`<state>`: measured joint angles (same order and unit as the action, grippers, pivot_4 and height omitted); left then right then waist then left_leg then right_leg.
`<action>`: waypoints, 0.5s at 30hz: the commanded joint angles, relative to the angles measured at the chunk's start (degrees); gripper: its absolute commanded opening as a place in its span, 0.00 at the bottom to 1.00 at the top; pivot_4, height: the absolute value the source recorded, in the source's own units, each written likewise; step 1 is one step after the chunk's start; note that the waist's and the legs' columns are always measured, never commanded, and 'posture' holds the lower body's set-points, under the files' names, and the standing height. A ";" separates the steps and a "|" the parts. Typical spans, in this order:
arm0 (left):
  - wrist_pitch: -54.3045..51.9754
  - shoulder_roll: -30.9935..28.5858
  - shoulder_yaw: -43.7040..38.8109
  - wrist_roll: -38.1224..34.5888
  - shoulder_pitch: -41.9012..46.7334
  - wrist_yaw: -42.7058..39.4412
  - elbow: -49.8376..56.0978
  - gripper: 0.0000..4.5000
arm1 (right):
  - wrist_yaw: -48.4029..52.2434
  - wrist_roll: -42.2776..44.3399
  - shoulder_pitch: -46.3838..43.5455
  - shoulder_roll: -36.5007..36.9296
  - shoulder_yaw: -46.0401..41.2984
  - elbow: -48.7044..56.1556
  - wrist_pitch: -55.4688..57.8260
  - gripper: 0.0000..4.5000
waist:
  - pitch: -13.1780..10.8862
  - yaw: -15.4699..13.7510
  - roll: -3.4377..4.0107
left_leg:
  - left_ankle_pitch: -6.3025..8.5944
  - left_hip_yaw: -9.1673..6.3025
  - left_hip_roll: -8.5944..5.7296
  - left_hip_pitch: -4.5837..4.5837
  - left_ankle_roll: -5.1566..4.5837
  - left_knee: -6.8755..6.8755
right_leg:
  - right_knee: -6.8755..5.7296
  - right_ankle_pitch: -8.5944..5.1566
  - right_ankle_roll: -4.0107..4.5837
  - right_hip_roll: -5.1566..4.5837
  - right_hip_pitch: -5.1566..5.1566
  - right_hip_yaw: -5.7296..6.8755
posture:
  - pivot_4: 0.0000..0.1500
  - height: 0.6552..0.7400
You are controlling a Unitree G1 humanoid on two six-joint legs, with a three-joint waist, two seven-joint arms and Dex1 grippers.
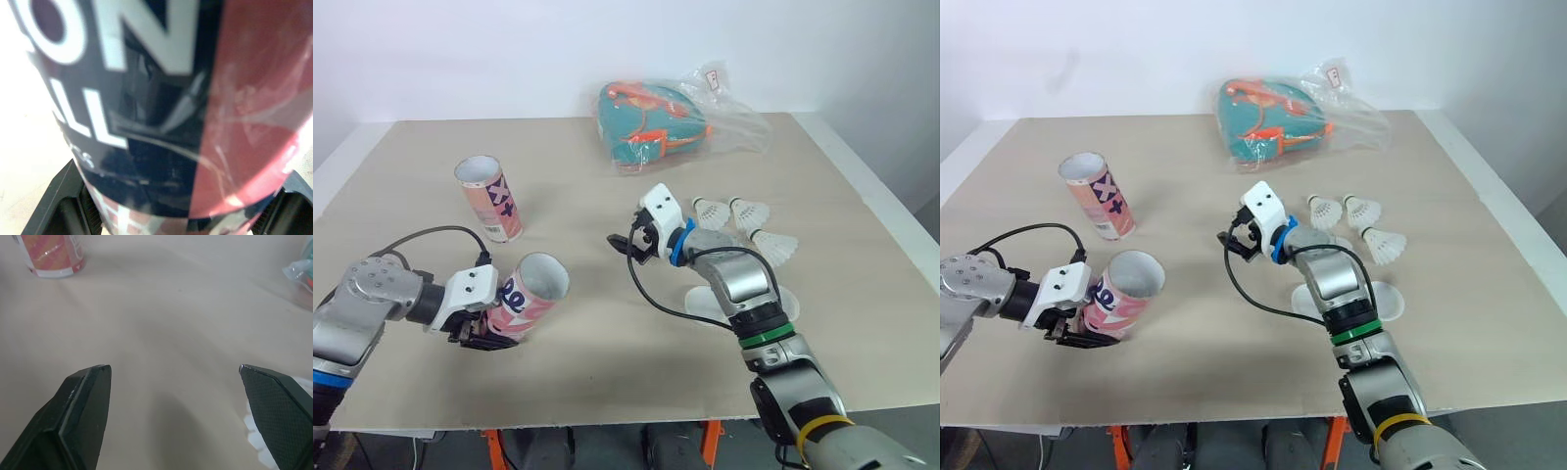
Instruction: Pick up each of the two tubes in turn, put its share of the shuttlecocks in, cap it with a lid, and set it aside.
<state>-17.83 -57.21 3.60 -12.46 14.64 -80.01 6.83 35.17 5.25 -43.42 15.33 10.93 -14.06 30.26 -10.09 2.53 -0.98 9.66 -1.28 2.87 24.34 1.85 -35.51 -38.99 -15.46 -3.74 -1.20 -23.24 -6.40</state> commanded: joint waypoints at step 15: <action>-1.03 2.05 3.95 1.05 -0.06 0.79 -0.06 0.70 | 3.91 2.15 1.00 3.24 -0.26 8.56 2.30 0.99 | 0.00 -0.15 0.00 | 0.00 0.02 -0.08 0.02 0.00 0.02 | 0.00 -0.07 -0.07 -0.11 0.01 0.00 | 1.00 1.00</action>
<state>-18.12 -56.77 4.03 -12.22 15.08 -79.69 7.24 40.19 7.65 -40.78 18.96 11.08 -7.51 32.52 -10.09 2.38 -0.98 9.66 -1.26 2.78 24.36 1.84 -35.50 -38.98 -15.54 -3.82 -1.32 -23.22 -6.40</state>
